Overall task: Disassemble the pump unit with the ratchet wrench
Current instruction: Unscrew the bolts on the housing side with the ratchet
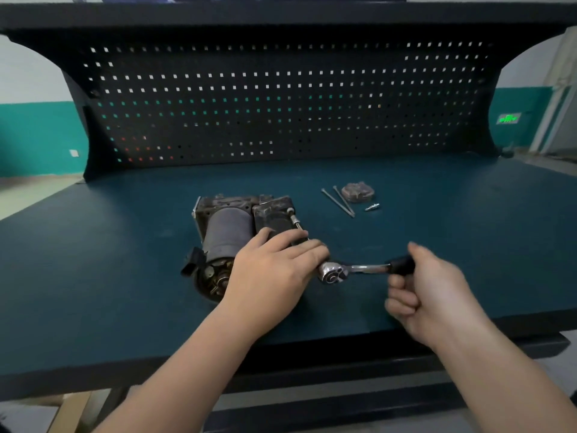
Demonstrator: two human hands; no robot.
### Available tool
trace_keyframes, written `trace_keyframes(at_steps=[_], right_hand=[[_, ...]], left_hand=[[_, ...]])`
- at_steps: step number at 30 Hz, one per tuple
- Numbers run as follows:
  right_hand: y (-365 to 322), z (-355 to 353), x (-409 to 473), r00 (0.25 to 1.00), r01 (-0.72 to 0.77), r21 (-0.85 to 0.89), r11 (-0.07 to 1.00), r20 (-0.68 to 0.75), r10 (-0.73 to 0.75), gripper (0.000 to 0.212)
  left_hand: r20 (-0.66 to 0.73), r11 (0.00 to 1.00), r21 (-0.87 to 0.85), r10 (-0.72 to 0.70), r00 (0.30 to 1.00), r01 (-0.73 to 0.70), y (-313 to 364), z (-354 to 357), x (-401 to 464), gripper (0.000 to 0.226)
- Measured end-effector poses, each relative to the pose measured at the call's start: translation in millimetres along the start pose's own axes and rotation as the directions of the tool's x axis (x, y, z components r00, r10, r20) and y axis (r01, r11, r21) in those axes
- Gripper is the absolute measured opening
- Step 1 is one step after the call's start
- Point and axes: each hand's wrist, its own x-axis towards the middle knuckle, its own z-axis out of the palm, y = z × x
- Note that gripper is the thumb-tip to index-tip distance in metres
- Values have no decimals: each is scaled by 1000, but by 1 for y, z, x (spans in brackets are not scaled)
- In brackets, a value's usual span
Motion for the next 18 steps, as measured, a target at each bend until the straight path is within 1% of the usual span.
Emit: trace_keyframes(at_steps=[1,2,3,4,5,6,7,8,9,10,11,12,13,14,15,16,17,18], right_hand=[[3,-3,2,998,-66,16,998,18,66,33],[3,-4,2,999,-38,-29,999,24,39,33],[0,-3,1,996,86,-110,990,31,-83,33],[-5,0,0,965,260,-209,943,44,-257,33],[-12,4,-3,896,438,-323,839,77,-437,32],[-19,8,-6,805,578,-419,700,149,-575,29],[-24,13,-11,724,669,-472,574,242,-646,24],[-26,16,-14,667,725,-485,489,318,-673,22],[-25,17,-15,635,753,-482,447,358,-684,22],[-24,17,-16,636,752,-482,449,352,-687,22],[-20,17,-17,675,716,-478,508,291,-678,22],[-16,15,-16,752,641,-429,637,183,-634,23],[-10,11,-13,864,491,-300,818,44,-502,27],[-3,8,-13,962,265,-100,959,-35,-269,31],[3,5,-13,999,37,88,995,-33,-34,33],[9,3,-14,996,-91,194,977,-8,94,33],[11,0,-14,992,-121,211,970,10,122,32],[9,1,-14,998,-67,166,984,12,66,31]], left_hand=[[14,1000,4,6,1000,-6,-1,-1,0,12],[44,1000,16,22,999,-23,-2,-2,0,16],[85,999,29,38,996,-40,-3,-3,0,21],[123,998,37,46,991,-51,-4,-5,0,27],[150,998,35,46,988,-52,-4,-7,1,30],[162,999,24,44,986,-49,-4,-8,2,30],[161,999,9,44,986,-46,-4,-9,2,29],[145,999,0,48,988,-48,-4,-9,2,27],[121,998,5,57,991,-58,-4,-8,1,24],[98,997,22,66,993,-69,-4,-6,0,20],[79,997,40,67,995,-71,-3,-5,-1,17],[61,997,50,56,997,-59,-2,-3,-2,15],[41,998,46,31,999,-33,-1,-3,-2,14],[19,1000,28,-2,1000,1,0,-2,0,14],[4,999,2,-35,999,35,1,-3,1,16],[2,998,-20,-57,998,57,1,-4,2,18],[15,997,-33,-64,998,64,2,-6,3,21],[36,998,-36,-59,998,60,1,-7,3,23]])
